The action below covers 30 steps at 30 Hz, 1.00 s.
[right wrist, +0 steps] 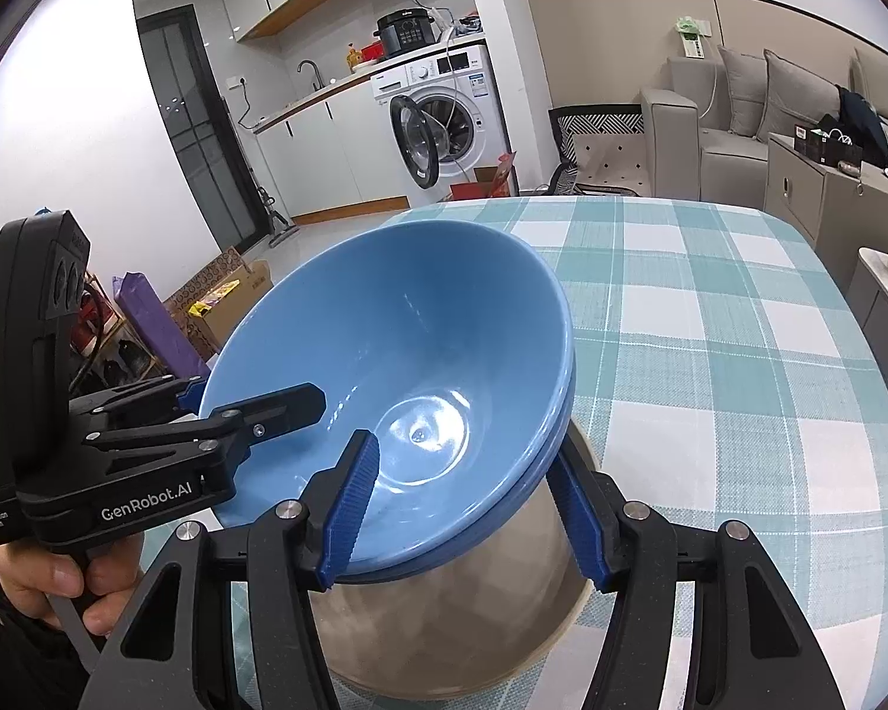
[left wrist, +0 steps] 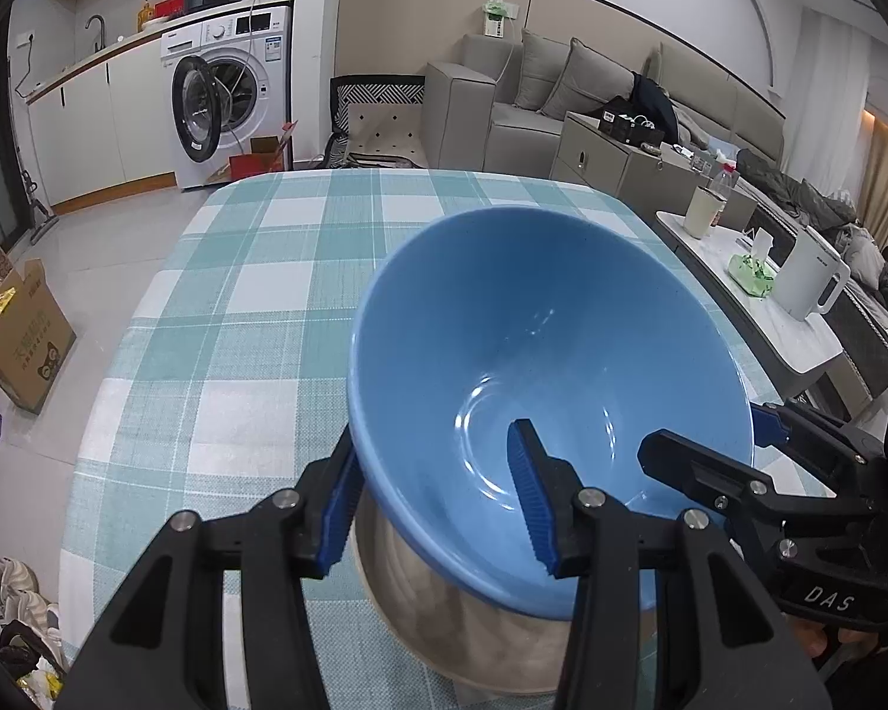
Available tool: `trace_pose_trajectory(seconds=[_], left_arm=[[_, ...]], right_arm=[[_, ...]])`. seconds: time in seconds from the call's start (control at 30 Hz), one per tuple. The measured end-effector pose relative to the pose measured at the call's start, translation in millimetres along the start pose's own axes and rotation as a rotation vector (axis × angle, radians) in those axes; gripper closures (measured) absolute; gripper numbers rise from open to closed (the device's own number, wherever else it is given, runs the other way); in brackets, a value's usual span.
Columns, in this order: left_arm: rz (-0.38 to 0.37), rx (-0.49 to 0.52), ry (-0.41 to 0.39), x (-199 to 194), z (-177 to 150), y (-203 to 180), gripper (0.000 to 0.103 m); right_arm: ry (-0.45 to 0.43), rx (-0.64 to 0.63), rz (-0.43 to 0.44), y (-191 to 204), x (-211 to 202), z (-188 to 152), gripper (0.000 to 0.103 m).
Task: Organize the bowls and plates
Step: 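Lower the stacked bowls onto the beige plate stack with both grippers, then open both grippers and pull back from the bowls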
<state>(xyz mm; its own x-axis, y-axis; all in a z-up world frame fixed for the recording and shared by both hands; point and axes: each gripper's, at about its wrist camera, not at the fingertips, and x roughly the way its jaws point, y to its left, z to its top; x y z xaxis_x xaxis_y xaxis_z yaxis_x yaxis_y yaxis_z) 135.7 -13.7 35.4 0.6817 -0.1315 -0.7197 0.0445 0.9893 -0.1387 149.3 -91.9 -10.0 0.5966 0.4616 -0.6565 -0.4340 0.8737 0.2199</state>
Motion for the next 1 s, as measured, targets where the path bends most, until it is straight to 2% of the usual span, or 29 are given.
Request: trace_pose_trajectory(seconds=[0.53,0.83,0.9,0.93,1.0], left_arm=[[-0.004,0.007,0.002,-0.7,-4.4,-0.9,0.056],[-0.019,0.013,0.005,-2.7,-3.1,-4.7,0.047],[-0.021,0.018,0.002,-4.4,-2.2,-5.7,0.042],[-0.017,0.021,-0.005,-6.4,-1.4,-5.7,0.036],[-0.010,0.016,-0.020,-11.3,0.4,-3.4,0.033]], right_arm=[[0.009,-0.012,-0.013,3.8,-1.8,-1.7,0.043],[0.010,-0.011,-0.001,1.4,-0.5,-2.0,0.040],[0.009,-0.014,0.009,1.0,-0.8,-2.5,0.032],[0.001,-0.017,0.011,1.1,-2.2,-2.4,0.029],[-0.007,-0.025,0.016,0.9,-5.0,-1.4,0.019]])
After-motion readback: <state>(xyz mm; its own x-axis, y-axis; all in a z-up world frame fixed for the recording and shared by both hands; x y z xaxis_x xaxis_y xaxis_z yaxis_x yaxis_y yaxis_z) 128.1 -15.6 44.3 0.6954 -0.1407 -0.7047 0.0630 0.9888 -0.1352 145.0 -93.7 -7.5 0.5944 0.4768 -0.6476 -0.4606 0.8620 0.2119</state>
